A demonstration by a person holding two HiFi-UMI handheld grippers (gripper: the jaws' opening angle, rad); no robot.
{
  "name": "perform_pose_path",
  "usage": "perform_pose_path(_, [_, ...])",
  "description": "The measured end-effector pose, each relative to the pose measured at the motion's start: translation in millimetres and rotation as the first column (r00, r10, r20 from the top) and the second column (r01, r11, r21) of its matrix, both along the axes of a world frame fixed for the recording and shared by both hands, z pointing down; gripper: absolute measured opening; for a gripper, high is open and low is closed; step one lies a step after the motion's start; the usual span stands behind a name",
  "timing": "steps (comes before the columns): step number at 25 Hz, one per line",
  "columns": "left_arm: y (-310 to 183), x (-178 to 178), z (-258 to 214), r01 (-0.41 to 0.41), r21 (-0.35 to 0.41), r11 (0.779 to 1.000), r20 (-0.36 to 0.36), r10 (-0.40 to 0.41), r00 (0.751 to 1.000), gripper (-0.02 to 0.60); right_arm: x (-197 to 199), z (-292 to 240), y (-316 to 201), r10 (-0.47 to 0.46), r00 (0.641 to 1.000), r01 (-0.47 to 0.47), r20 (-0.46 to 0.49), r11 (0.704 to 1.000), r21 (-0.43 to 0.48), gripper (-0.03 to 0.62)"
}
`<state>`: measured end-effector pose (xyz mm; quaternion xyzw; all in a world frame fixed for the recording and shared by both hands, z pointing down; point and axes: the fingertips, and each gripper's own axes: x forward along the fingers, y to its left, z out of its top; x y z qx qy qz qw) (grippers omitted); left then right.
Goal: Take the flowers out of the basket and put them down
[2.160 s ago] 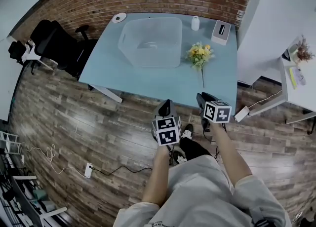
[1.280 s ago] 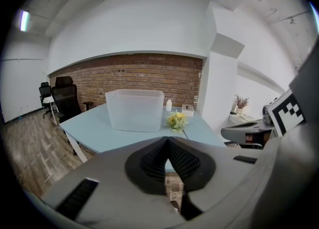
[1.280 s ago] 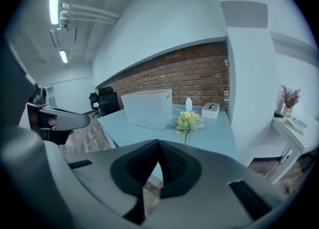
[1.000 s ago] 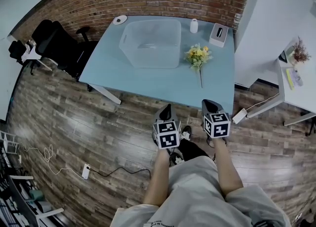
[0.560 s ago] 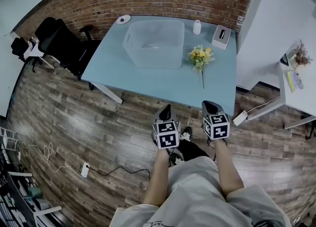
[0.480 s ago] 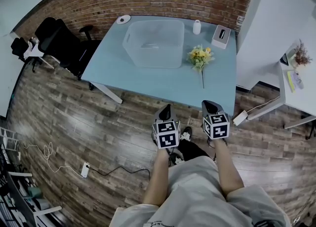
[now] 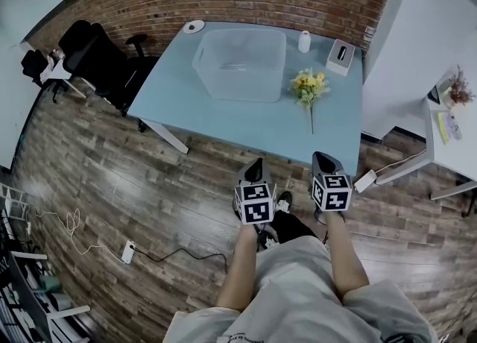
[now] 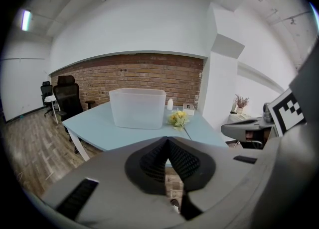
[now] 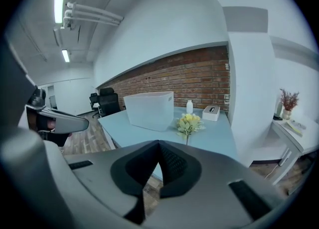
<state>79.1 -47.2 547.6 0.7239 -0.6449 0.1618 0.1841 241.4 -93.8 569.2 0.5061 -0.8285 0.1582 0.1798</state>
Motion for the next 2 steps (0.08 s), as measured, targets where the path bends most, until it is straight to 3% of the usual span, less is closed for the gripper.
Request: perform_pose_path(2, [3.2,-1.4,1.8,0.002,-0.001,1.0,-0.004,-0.002,1.0,0.017,1.0,2.0,2.3,0.007,1.0,-0.007,-0.006,1.0,0.005,0.0])
